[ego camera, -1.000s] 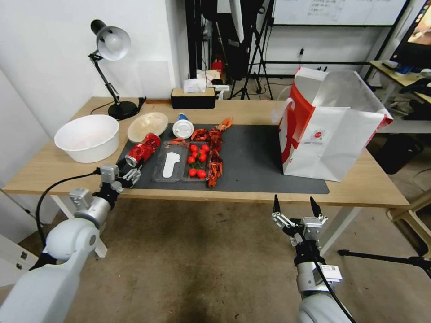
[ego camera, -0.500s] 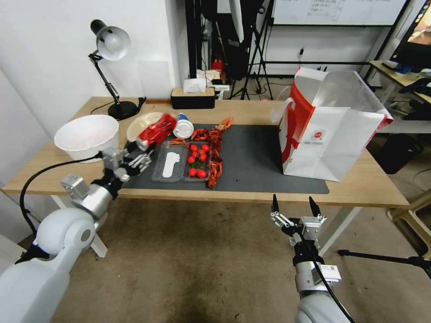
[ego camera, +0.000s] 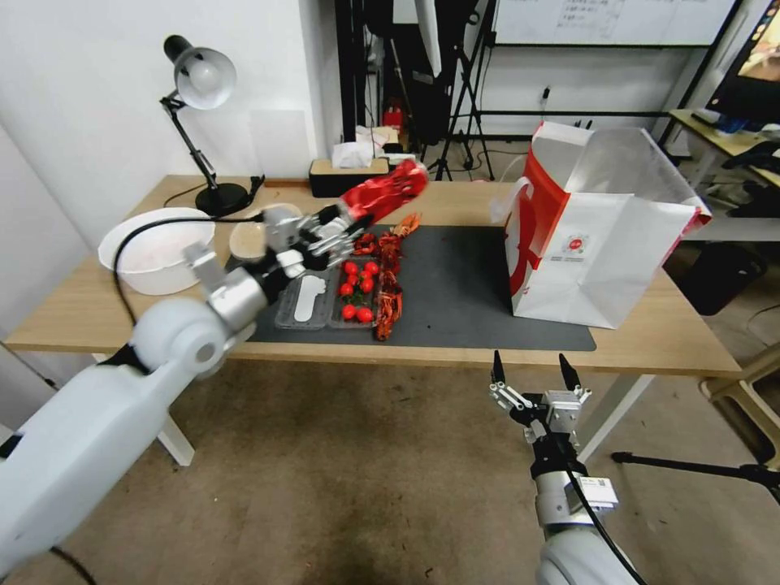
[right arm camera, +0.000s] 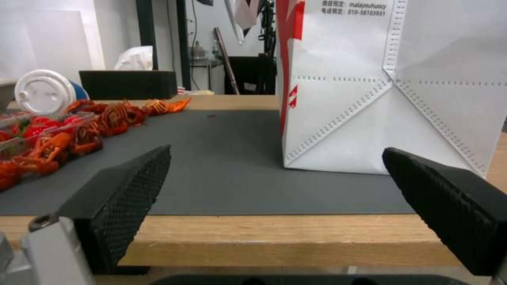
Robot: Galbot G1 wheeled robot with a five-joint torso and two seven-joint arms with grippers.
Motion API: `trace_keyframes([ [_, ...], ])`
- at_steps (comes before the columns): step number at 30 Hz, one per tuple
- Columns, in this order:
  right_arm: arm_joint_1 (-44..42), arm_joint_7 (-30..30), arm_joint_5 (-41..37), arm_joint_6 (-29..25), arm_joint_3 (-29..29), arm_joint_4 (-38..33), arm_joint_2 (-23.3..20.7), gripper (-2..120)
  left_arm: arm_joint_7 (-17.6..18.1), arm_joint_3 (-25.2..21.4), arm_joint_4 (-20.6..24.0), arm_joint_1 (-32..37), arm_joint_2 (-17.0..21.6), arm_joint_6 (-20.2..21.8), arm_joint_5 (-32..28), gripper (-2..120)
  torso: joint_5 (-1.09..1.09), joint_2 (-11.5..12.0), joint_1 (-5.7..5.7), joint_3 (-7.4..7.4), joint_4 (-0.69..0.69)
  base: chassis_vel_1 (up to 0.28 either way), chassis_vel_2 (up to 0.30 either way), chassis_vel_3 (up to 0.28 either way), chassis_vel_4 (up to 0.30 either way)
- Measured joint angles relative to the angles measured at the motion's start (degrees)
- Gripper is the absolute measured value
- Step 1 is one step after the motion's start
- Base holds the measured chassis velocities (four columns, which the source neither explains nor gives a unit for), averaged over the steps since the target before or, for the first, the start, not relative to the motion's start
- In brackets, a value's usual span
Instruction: Pick up the trash from the table and place it into the takeout bag.
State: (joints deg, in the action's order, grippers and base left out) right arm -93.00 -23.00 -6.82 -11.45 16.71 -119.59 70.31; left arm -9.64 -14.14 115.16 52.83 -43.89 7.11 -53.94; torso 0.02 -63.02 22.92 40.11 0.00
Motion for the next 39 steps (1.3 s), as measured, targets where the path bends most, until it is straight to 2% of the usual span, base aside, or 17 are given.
trace_keyframes([
  [2,-0.01,0.00,0.00,0.00,0.02,-0.01,0.01,100,-0.43,1.34,-0.50,-1.70,0.20,-0.32,-0.51,51,0.00,0.00,0.00,0.00,0.00,0.000,0.000,0.000,0.000],
  [4,-0.05,0.00,0.00,0.03,0.25,-0.04,0.04,100,-2.38,7.18,-2.72,-8.18,0.61,-1.72,-2.17,51,-0.01,0.00,0.00,0.00,-0.01,0.000,0.000,0.000,0.000],
  [5,-0.05,0.00,0.00,0.03,0.25,-0.04,0.04,100,-2.38,7.18,-2.72,-8.18,0.61,-1.72,-2.17,51,-0.01,0.00,0.00,0.00,-0.01,0.000,0.000,0.000,0.000],
  [6,-0.05,-0.01,0.00,0.06,0.33,-0.04,0.04,100,-2.98,9.34,-3.48,-10.38,0.63,-2.04,-2.83,51,-0.01,0.00,0.00,0.00,-0.01,0.000,0.000,0.000,0.000],
  [9,-0.08,-0.03,0.04,0.10,0.62,0.05,-0.06,100,-3.93,19.14,-6.47,-19.43,-0.53,-3.21,-6.05,51,-0.01,0.00,0.00,0.00,0.00,0.000,0.000,0.000,0.000],
  [10,-0.08,-0.03,0.04,0.10,0.62,0.05,-0.06,100,-3.93,19.14,-6.47,-19.43,-0.53,-3.21,-6.05,51,-0.01,0.00,0.00,0.00,0.00,0.000,0.000,0.000,0.000],
  [13,0.05,-0.04,0.09,0.15,0.73,0.29,-0.11,100,-3.96,28.56,-11.29,-31.12,-5.03,-3.71,-8.42,51,-0.01,0.01,0.00,0.00,0.01,0.000,0.000,0.000,0.000],
  [14,0.05,-0.04,0.09,0.15,0.73,0.29,-0.11,100,-3.96,28.56,-11.29,-31.12,-5.03,-3.71,-8.42,51,-0.01,0.01,0.00,0.00,0.01,0.000,0.000,0.000,0.000],
  [18,0.18,-0.07,0.16,0.19,0.97,0.56,-0.10,100,-3.30,38.90,-20.56,-44.29,-14.30,-3.67,-11.20,51,0.00,0.00,0.00,0.00,-0.01,0.000,0.000,0.000,0.000],
  [20,0.19,-0.08,0.17,0.19,1.01,0.62,-0.11,100,-3.27,39.95,-21.66,-45.68,-15.35,-3.67,-11.44,51,0.00,0.00,0.00,0.00,0.00,0.000,0.000,0.000,0.000],
  [22,0.21,-0.09,0.19,0.20,1.05,0.84,-0.13,100,-3.09,43.19,-26.28,-50.54,-19.56,-3.63,-12.48,51,0.00,-0.01,0.00,0.00,0.00,0.000,0.000,0.000,0.000],
  [23,0.21,-0.09,0.19,0.20,1.05,0.84,-0.13,100,-3.09,43.19,-26.28,-50.54,-19.56,-3.63,-12.48,51,0.00,-0.01,0.00,0.00,0.00,0.000,0.000,0.000,0.000],
  [26,0.49,-0.09,0.23,0.24,1.02,0.93,-0.14,100,-3.23,46.32,-32.22,-55.27,-25.23,-3.66,-13.30,51,-0.01,-0.01,0.00,0.00,0.00,0.000,0.000,0.000,0.000],
  [27,0.49,-0.09,0.23,0.24,1.02,0.93,-0.14,100,-3.23,46.32,-32.22,-55.27,-25.23,-3.66,-13.30,51,-0.01,-0.01,0.00,0.00,0.00,0.000,0.000,0.000,0.000],
  [29,0.52,-0.09,0.25,0.26,1.00,0.91,-0.05,100,-3.45,48.32,-35.65,-57.99,-28.81,-3.67,-13.96,51,-0.01,-0.01,-0.01,-0.01,0.00,0.000,0.000,0.000,0.000],
  [37,0.30,-0.15,0.28,0.24,1.03,0.51,0.22,100,-4.49,51.94,-42.32,-61.39,-34.11,-3.78,-14.85,51,-0.01,0.00,0.00,-0.01,0.00,0.000,0.000,0.000,0.000],
  [39,0.36,-0.17,0.28,0.22,1.04,0.30,0.43,100,-4.82,53.32,-45.73,-62.14,-36.30,-4.05,-14.84,51,-0.01,-0.01,0.00,0.00,-0.01,0.000,0.000,0.000,0.000],
])
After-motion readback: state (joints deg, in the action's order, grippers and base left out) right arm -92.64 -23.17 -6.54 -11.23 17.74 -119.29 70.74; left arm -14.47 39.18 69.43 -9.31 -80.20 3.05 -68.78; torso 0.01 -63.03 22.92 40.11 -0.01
